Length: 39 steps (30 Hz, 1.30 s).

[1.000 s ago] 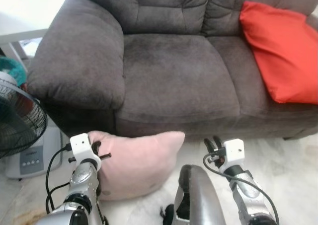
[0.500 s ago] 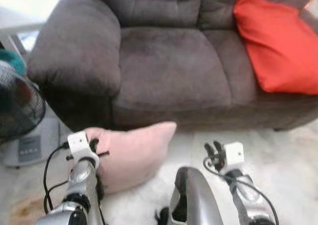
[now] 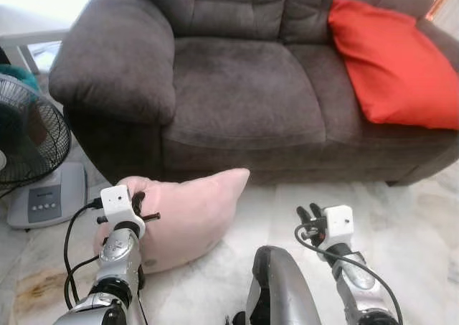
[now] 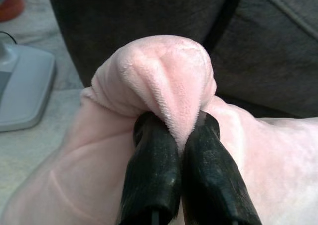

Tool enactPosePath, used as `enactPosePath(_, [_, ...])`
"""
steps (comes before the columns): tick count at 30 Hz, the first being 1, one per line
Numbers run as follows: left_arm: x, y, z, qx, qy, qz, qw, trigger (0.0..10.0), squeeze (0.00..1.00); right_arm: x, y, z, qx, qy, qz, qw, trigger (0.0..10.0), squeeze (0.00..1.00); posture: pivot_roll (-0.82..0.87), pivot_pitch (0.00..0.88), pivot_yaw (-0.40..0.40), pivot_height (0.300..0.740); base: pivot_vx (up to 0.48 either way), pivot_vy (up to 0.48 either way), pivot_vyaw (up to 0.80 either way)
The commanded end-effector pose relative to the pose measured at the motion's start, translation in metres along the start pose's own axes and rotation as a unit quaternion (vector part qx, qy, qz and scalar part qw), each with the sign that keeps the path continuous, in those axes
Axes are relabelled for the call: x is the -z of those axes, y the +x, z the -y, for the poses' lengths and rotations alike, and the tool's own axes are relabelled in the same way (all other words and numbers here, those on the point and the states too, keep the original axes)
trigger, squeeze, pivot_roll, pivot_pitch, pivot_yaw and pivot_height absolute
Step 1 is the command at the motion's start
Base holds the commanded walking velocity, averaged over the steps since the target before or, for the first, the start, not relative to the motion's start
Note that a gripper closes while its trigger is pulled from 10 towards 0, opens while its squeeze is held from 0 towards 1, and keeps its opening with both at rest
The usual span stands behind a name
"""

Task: Move the pillow to the sofa from floor

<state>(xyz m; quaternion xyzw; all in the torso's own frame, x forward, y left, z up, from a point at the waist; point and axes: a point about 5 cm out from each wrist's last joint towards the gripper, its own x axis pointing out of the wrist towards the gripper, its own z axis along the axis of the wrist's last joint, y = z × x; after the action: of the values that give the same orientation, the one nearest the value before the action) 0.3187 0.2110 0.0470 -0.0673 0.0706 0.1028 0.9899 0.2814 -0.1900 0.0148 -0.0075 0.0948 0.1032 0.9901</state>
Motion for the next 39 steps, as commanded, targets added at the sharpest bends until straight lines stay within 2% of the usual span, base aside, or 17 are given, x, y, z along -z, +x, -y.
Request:
enactPosePath(1, [-0.0049,-0.0002,0.0051,0.015,0.008,0.023,1.000,10.0,0.00,0.0026,-0.0027,0.0052,0.012,0.003,-0.007,1.000,10.0,0.00,0.08,0.087,-0.132,0.439,0.000,0.000,0.00])
enactPosePath(14, [-0.0050,-0.0008,0.0048,0.016,0.019,0.023,0.999,10.0,0.00,0.0077,-0.0038,0.0059,0.024,0.014,-0.019,0.999,10.0,0.00,0.08,0.084,-0.116,0.439,0.000,0.000,0.00])
enactPosePath(39, [-0.0040,-0.0024,0.0043,0.020,0.029,0.024,0.999,10.0,0.00,0.0019,0.0001,-0.0021,0.015,0.019,0.006,1.000,10.0,0.00,0.10,0.092,-0.112,0.585,0.000,0.000,0.00])
